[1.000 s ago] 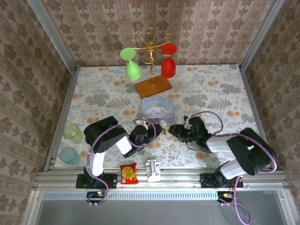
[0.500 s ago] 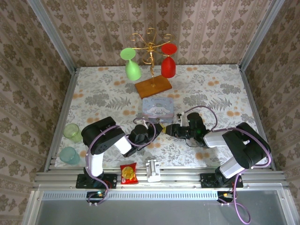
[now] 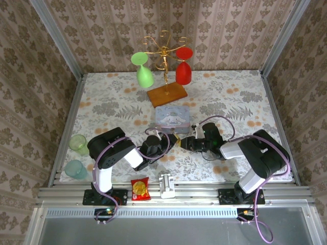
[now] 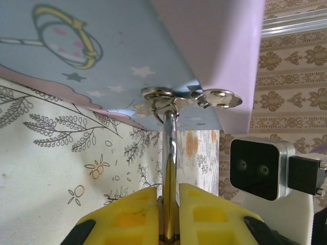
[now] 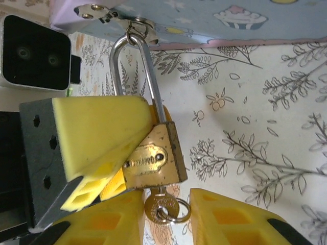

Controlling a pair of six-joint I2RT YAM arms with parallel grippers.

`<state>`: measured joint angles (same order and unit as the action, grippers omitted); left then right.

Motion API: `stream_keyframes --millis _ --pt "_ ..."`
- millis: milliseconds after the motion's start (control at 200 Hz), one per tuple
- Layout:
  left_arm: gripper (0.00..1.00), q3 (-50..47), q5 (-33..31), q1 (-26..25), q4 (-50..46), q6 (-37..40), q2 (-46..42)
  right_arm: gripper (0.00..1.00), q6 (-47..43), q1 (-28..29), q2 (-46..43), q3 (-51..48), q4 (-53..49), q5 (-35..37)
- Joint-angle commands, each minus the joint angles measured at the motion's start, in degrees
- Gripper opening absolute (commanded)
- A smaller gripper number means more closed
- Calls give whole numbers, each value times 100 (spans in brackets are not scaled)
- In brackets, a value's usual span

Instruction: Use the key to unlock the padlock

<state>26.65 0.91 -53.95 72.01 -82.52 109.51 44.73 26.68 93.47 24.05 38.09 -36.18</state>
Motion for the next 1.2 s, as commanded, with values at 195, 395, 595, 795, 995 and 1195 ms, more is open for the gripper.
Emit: stream_keyframes --millis 195,395,595,795,995,1195 --pt "1 25 112 -8 285 -54 -161 18 297 68 288 12 894 -128" --pt "1 33 74 -27 279 -94 -106 18 -32 281 -21 4 320 365" --pt "1 34 67 -27 279 -72 -147 17 -79 285 -85 -163 358 699" --pt "1 50 94 -25 271 -102 -166 36 -221 233 -244 -95 -34 871" --pt "1 -11 60 -27 268 -86 -224 44 -454 51 -522 -108 -447 795" --pt "1 -2 94 -27 270 -74 -253 45 -1710 458 -1301 161 -2050 1684"
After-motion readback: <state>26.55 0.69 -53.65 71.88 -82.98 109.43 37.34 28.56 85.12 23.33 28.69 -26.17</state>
